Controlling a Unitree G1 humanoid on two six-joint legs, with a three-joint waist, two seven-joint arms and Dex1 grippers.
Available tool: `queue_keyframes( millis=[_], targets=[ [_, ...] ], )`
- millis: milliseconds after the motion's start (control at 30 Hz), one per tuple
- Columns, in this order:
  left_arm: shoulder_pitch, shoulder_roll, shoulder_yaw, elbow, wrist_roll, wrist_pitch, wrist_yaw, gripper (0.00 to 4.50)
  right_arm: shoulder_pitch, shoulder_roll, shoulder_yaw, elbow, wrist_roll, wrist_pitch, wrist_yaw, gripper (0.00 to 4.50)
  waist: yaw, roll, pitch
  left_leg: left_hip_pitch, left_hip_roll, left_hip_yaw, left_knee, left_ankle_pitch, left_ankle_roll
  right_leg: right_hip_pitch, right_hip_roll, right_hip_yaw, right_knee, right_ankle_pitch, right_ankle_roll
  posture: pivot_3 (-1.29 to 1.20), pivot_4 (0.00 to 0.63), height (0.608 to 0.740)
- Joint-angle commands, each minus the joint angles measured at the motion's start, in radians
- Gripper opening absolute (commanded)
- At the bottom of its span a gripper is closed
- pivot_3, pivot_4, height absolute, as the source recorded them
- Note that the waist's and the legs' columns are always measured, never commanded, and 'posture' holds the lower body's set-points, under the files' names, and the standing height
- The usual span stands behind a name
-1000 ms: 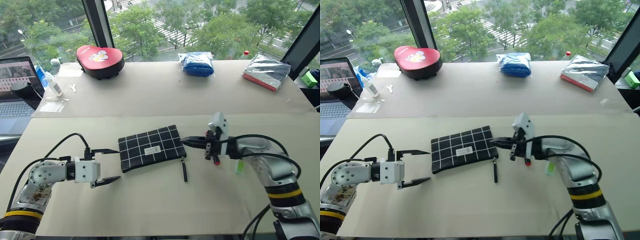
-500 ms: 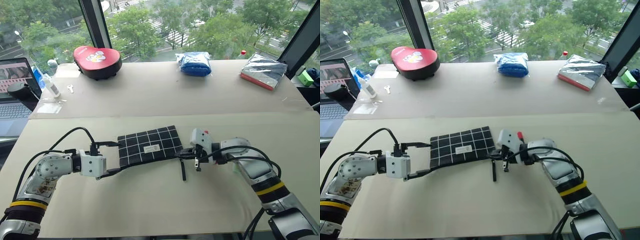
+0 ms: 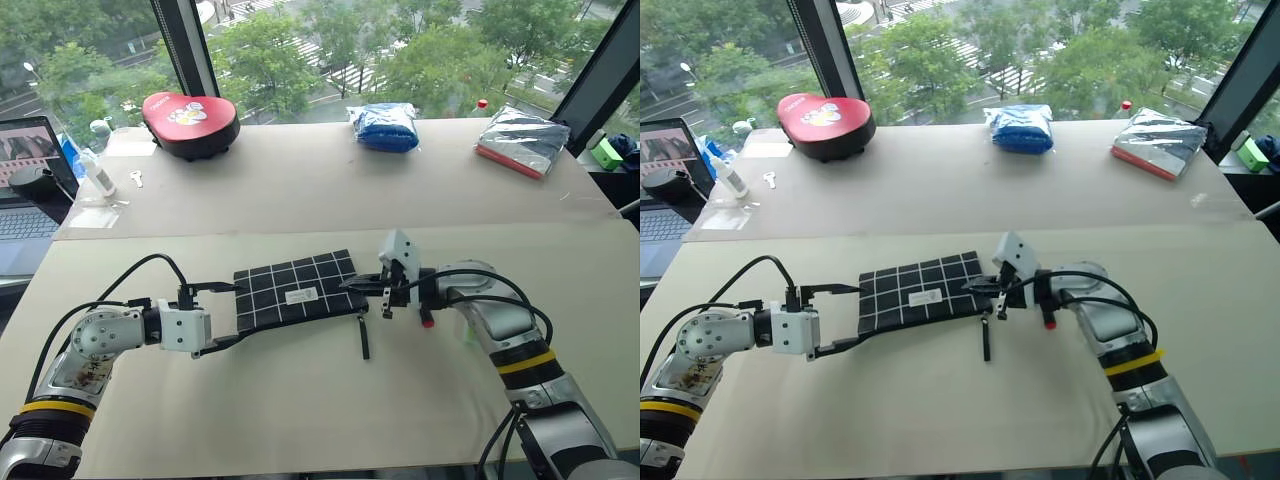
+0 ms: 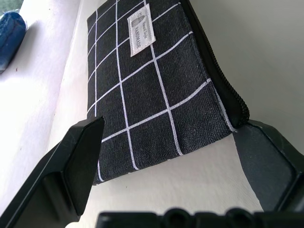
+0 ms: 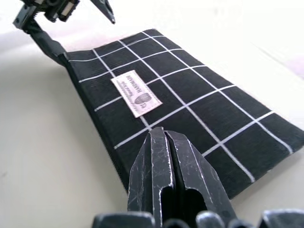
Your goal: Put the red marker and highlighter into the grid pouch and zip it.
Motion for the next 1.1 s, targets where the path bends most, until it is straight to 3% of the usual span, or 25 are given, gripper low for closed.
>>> queue_keyframes(
  millis=[33, 300, 500, 800, 1100],
  targets=[
    [0.007, 0.000, 0.003, -0.025, -0.025, -0.017, 0.016, 4.50, 0.010, -0.046, 0.051, 0.011, -0.089, -0.068, 0.022, 0.02, 0.000, 0.000, 0.000, 0.000, 0.000, 0.000, 0.000, 0.000, 0.000, 0.000, 0.000, 0.000, 0.000, 0.000, 0.000, 0.00, 0.150, 0.740],
    [0.010, -0.014, -0.002, -0.020, -0.026, -0.019, 0.027, 4.50, 0.025, -0.089, 0.121, 0.048, -0.209, -0.141, 0.020, 0.02, 0.003, -0.002, -0.001, 0.002, 0.000, 0.001, 0.000, 0.000, 0.000, 0.002, 0.000, 0.000, 0.000, 0.000, 0.000, 0.00, 0.150, 0.740],
    [-0.018, -0.040, -0.029, 0.019, 0.001, -0.055, 0.033, 4.50, 0.024, -0.071, 0.116, 0.036, -0.215, -0.149, 0.021, 0.02, 0.006, -0.003, -0.002, 0.003, 0.000, 0.001, 0.001, -0.001, -0.001, 0.003, 0.000, 0.000, 0.000, 0.000, 0.000, 0.00, 0.150, 0.740],
    [-0.093, -0.069, -0.081, 0.218, 0.117, -0.250, 0.120, 4.50, 0.031, -0.055, 0.102, 0.009, -0.192, -0.131, 0.032, 0.02, 0.012, -0.004, -0.003, 0.005, 0.001, 0.001, 0.001, 0.000, -0.001, 0.004, 0.001, 0.000, 0.001, 0.001, -0.001, 0.00, 0.150, 0.740],
    [-0.152, -0.108, -0.157, 0.307, 0.117, -0.325, 0.135, 4.50, 0.041, -0.057, 0.093, 0.004, -0.191, -0.127, 0.031, 0.02, 0.019, -0.003, -0.004, 0.006, 0.001, 0.001, 0.002, 0.000, -0.002, 0.004, 0.001, 0.001, 0.005, 0.001, -0.001, 0.00, 0.150, 0.740]
  ],
)
